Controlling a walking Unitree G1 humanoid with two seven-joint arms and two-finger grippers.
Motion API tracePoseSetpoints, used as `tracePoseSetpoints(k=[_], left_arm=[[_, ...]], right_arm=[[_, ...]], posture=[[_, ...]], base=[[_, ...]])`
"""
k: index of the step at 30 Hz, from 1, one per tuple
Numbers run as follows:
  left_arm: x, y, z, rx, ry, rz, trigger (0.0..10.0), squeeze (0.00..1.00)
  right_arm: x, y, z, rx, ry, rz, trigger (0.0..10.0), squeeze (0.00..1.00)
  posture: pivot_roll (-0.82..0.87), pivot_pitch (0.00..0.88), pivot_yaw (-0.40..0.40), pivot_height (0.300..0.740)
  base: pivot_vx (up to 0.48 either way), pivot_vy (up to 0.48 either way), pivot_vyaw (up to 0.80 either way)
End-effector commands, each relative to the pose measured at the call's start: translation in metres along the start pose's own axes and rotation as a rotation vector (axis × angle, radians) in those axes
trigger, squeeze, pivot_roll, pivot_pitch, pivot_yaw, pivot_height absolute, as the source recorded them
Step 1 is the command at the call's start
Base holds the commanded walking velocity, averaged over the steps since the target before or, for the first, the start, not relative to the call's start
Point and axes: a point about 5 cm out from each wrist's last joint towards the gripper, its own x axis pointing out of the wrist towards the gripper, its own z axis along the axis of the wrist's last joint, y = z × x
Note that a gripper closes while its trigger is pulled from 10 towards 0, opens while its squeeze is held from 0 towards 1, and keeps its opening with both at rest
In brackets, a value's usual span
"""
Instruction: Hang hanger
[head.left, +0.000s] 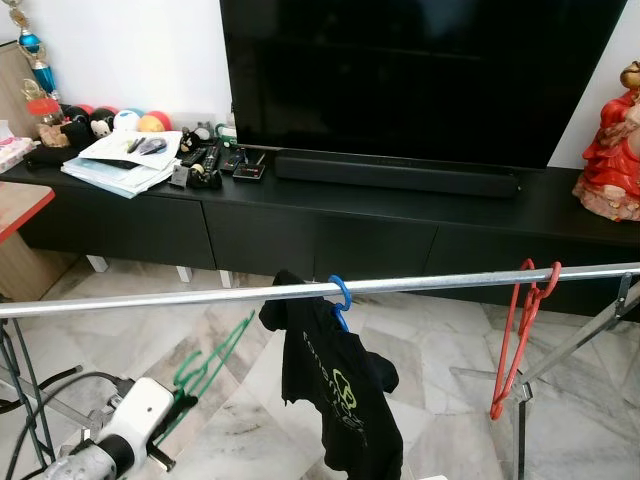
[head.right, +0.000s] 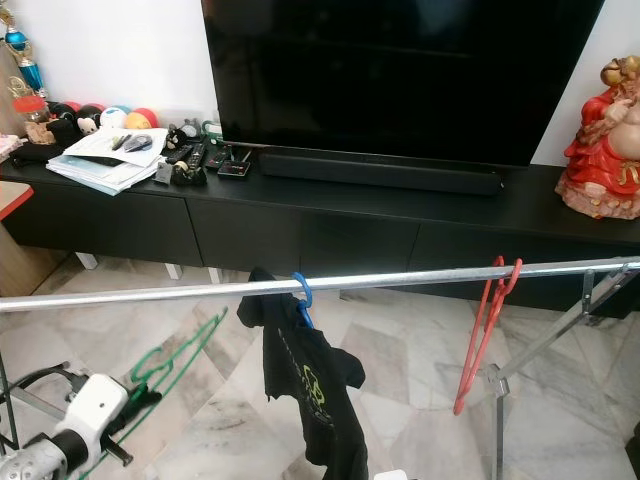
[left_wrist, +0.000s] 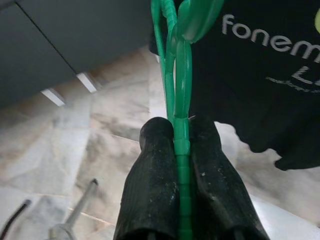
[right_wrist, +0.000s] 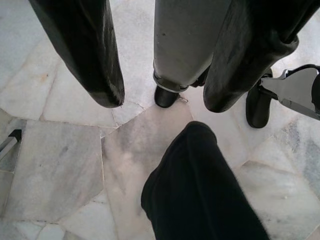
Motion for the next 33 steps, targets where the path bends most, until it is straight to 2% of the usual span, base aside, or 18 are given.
tracePoseSetpoints(k=[1, 7, 12, 21, 26, 33], left_arm=[[-0.003, 0.005, 0.002, -0.012, -0.005, 0.028, 10.0, 0.00], [-0.005, 0.009, 0.010, -0.017, -0.019, 0.066, 10.0, 0.00], [-0.003, 0.022, 0.023, -0.074, -0.068, 0.150, 10.0, 0.00], [0.001, 0.033, 0.031, -0.122, -0.083, 0.235, 10.0, 0.00], [0.009, 0.036, 0.037, -0.164, -0.088, 0.273, 10.0, 0.00], [0.018, 0.038, 0.042, -0.177, -0.077, 0.289, 10.0, 0.00]], right_arm=[[0.000, -0.001, -0.002, 0.003, 0.007, -0.005, 10.0, 0.00], [-0.001, -0.003, -0.004, 0.007, 0.010, -0.015, 10.0, 0.00], [-0.001, -0.006, -0.004, 0.015, 0.013, -0.031, 10.0, 0.00], [-0.001, -0.006, -0.003, 0.014, 0.013, -0.040, 10.0, 0.00], [-0.001, -0.006, -0.004, 0.016, 0.013, -0.043, 10.0, 0.00], [-0.001, -0.005, -0.004, 0.011, 0.016, -0.042, 10.0, 0.00]], posture=[[0.06, 0.014, -0.019, 0.740], [0.07, 0.019, -0.021, 0.740], [0.07, 0.019, -0.023, 0.740], [0.06, 0.021, -0.025, 0.740], [0.06, 0.024, -0.026, 0.740], [0.06, 0.026, -0.022, 0.740]], base=[[0.000, 0.000, 0.00], [0.000, 0.000, 0.00], [0.000, 0.000, 0.00], [0.000, 0.000, 0.00], [0.000, 0.000, 0.00], [0.000, 0.000, 0.00]])
